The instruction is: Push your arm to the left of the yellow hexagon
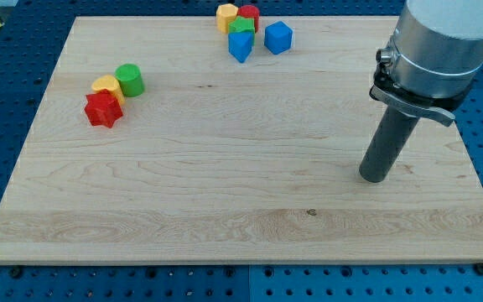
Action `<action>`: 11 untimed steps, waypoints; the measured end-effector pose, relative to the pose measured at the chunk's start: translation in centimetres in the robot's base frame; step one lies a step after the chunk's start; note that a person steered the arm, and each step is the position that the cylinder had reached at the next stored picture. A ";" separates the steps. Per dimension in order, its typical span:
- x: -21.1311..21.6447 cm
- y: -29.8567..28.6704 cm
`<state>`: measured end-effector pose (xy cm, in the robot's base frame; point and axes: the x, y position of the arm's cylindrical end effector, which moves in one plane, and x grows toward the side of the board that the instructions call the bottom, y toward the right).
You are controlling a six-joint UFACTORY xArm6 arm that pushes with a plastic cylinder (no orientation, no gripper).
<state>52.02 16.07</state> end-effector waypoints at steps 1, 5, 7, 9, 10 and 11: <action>-0.3 0.0; -10.8 -13.5; -17.8 -22.5; -28.5 -29.0; -32.8 -29.5; -32.7 -29.5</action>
